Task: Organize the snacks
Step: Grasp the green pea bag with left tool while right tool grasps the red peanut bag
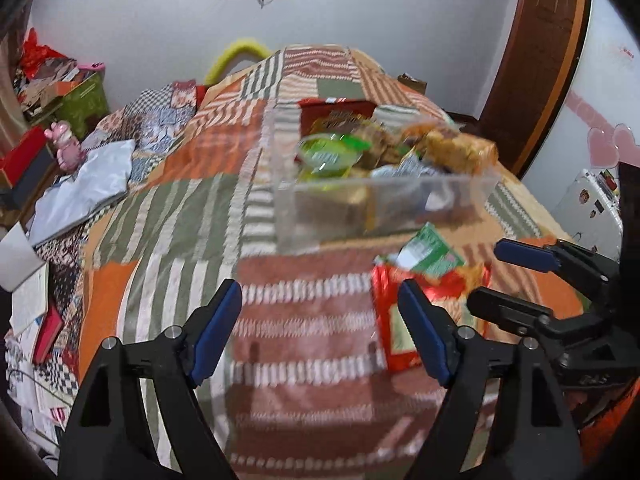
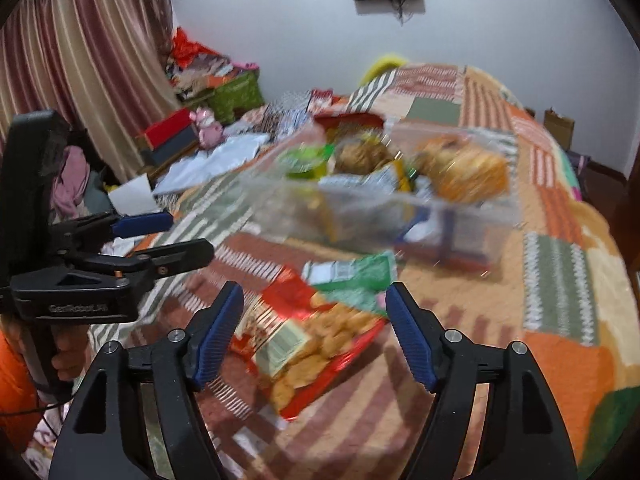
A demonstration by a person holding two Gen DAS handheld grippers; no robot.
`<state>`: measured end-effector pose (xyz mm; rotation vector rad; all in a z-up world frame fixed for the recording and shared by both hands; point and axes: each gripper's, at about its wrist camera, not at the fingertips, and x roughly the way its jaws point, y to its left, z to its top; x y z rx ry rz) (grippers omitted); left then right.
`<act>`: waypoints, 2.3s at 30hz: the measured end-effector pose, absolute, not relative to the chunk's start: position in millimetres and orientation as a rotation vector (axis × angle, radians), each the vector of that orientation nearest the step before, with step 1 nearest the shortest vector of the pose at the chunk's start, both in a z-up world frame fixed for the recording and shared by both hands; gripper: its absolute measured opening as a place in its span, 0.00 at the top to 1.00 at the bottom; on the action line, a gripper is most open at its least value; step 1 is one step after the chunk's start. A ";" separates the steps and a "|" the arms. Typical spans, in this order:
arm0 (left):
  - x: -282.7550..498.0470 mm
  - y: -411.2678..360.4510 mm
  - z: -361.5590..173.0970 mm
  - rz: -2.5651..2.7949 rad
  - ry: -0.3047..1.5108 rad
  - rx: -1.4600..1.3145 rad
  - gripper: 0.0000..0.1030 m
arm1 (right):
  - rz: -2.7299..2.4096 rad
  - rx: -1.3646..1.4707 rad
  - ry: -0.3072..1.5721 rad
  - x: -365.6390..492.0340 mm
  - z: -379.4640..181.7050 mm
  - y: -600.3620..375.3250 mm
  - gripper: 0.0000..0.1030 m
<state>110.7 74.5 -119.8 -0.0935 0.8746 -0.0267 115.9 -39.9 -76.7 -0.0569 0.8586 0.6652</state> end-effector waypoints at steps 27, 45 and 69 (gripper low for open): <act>96.9 102.8 -151.6 0.002 0.933 -0.212 0.22 | 0.681 -0.200 0.947 113.8 -118.3 -4.0 0.17; 125.1 54.3 -147.3 -0.061 0.953 -0.150 0.22 | 0.599 0.015 0.898 104.7 -98.6 -83.1 0.43; 221.3 -31.3 -185.0 -0.245 1.082 0.009 0.17 | 0.506 0.179 0.841 128.6 -82.9 -170.2 0.43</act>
